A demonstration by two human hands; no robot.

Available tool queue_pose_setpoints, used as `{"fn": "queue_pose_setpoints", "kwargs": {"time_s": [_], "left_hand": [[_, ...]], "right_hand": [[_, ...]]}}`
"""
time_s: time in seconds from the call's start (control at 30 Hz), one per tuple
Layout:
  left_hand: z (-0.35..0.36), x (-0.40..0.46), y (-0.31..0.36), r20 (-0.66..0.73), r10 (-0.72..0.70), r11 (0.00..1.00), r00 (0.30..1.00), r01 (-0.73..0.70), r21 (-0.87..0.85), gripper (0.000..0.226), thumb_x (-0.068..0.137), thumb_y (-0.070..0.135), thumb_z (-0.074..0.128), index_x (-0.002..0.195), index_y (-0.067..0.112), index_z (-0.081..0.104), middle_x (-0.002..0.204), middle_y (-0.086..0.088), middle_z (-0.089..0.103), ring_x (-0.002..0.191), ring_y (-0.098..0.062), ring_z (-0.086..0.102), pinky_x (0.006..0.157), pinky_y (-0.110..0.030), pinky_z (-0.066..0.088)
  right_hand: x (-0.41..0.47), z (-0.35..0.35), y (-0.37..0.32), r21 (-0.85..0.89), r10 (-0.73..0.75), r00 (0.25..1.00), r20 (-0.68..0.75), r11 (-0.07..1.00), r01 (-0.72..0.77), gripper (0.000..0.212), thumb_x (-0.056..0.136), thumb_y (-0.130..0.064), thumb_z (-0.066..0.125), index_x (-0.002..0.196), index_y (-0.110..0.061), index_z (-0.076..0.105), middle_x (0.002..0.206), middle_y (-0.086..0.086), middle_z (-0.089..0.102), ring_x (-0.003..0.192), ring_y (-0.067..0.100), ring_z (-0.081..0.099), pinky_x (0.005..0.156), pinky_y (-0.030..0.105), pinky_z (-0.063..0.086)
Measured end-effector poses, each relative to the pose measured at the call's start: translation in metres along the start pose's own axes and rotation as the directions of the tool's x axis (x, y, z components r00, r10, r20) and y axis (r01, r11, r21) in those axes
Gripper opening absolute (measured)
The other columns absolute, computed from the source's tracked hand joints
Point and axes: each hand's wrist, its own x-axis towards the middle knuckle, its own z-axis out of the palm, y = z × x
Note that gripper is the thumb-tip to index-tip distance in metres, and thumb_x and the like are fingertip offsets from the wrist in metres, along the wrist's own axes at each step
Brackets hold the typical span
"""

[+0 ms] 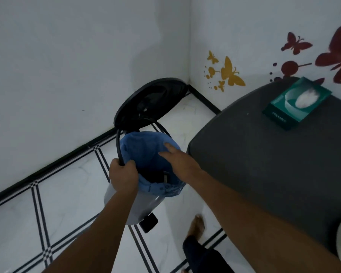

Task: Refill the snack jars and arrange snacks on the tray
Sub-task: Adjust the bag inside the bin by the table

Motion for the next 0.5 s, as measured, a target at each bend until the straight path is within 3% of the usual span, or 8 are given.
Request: {"fn": "queue_pose_setpoints", "kwargs": {"time_s": [0.07, 0.13, 0.2, 0.27, 0.3, 0.37, 0.4, 0.5], "left_hand": [[0.007, 0.021, 0.012, -0.001, 0.008, 1.0, 1.0, -0.008, 0.001, 0.007, 0.08, 0.017, 0.061, 0.085, 0.018, 0.056, 0.079, -0.003, 0.062, 0.069, -0.021, 0.059, 0.06, -0.033, 0.047], [0.018, 0.043, 0.026, -0.007, 0.03, 1.0, 1.0, -0.03, -0.002, 0.007, 0.08, 0.013, 0.061, 0.084, 0.016, 0.056, 0.077, -0.003, 0.061, 0.068, -0.02, 0.059, 0.06, -0.032, 0.048], [0.031, 0.064, 0.042, 0.0, 0.059, 0.998, 0.998, -0.059, -0.025, 0.009, 0.081, 0.01, 0.061, 0.081, 0.016, 0.055, 0.074, -0.001, 0.06, 0.065, -0.017, 0.056, 0.057, -0.03, 0.046], [0.043, 0.078, 0.061, 0.019, 0.091, 0.995, 0.996, -0.09, -0.044, 0.014, 0.083, 0.008, 0.061, 0.078, 0.019, 0.054, 0.072, 0.001, 0.058, 0.062, -0.014, 0.054, 0.054, -0.029, 0.044], [0.051, 0.087, 0.071, 0.033, 0.103, 0.993, 0.994, -0.101, -0.053, 0.016, 0.084, 0.007, 0.061, 0.077, 0.019, 0.053, 0.072, 0.001, 0.057, 0.061, -0.013, 0.053, 0.054, -0.028, 0.043], [0.067, 0.1, 0.089, 0.08, 0.141, 0.989, 0.987, -0.136, -0.062, 0.015, 0.084, 0.005, 0.061, 0.079, 0.017, 0.054, 0.074, -0.001, 0.059, 0.063, -0.014, 0.054, 0.056, -0.03, 0.045], [0.075, 0.107, 0.097, 0.106, 0.158, 0.986, 0.982, -0.153, -0.06, 0.012, 0.085, 0.004, 0.06, 0.081, 0.014, 0.056, 0.075, -0.003, 0.06, 0.065, -0.016, 0.056, 0.059, -0.031, 0.046], [0.114, 0.135, 0.129, 0.211, 0.199, 0.98, 0.957, -0.195, -0.038, 0.01, 0.086, 0.004, 0.06, 0.083, 0.012, 0.054, 0.076, -0.003, 0.059, 0.066, -0.018, 0.055, 0.061, -0.032, 0.046]], "right_hand": [[0.028, -0.007, 0.004, 0.175, 0.073, 0.997, -0.032, 0.982, -0.066, 0.065, 0.098, -0.057, 0.048, 0.157, -0.048, 0.022, 0.166, -0.003, 0.024, 0.143, 0.025, 0.037, 0.113, 0.037, 0.036], [0.056, -0.013, 0.008, 0.285, 0.123, 0.992, -0.008, 0.951, -0.116, 0.057, 0.103, -0.045, 0.048, 0.157, -0.038, 0.03, 0.166, -0.001, 0.023, 0.145, 0.028, 0.036, 0.11, 0.036, 0.037], [0.083, -0.02, 0.015, 0.229, 0.116, 0.993, -0.01, 0.967, -0.111, 0.052, 0.104, -0.035, 0.049, 0.155, -0.031, 0.039, 0.165, 0.001, 0.027, 0.143, 0.026, 0.038, 0.112, 0.033, 0.037], [0.099, -0.024, 0.025, 0.197, 0.132, 0.987, -0.096, 0.974, -0.112, 0.06, 0.1, -0.045, 0.053, 0.156, -0.036, 0.034, 0.162, -0.004, 0.033, 0.131, 0.012, 0.044, 0.096, 0.013, 0.038], [0.109, -0.029, 0.029, 0.185, 0.132, 0.986, -0.098, 0.976, -0.113, 0.061, 0.1, -0.045, 0.052, 0.156, -0.036, 0.032, 0.162, -0.005, 0.032, 0.129, 0.01, 0.044, 0.092, 0.01, 0.037], [0.118, -0.044, 0.036, 0.16, 0.119, 0.99, -0.079, 0.981, -0.106, 0.054, 0.103, -0.032, 0.048, 0.155, -0.026, 0.036, 0.166, 0.0, 0.024, 0.143, 0.023, 0.037, 0.111, 0.028, 0.038], [0.121, -0.047, 0.043, 0.166, 0.124, 0.991, -0.053, 0.979, -0.114, 0.051, 0.103, -0.022, 0.048, 0.153, -0.02, 0.04, 0.167, 0.006, 0.019, 0.149, 0.029, 0.029, 0.119, 0.038, 0.032], [0.143, -0.066, 0.067, 0.112, 0.179, 0.979, -0.098, 0.979, -0.168, 0.057, 0.096, -0.002, 0.052, 0.151, -0.016, 0.044, 0.167, 0.017, 0.017, 0.151, 0.034, 0.026, 0.121, 0.04, 0.029]]}}
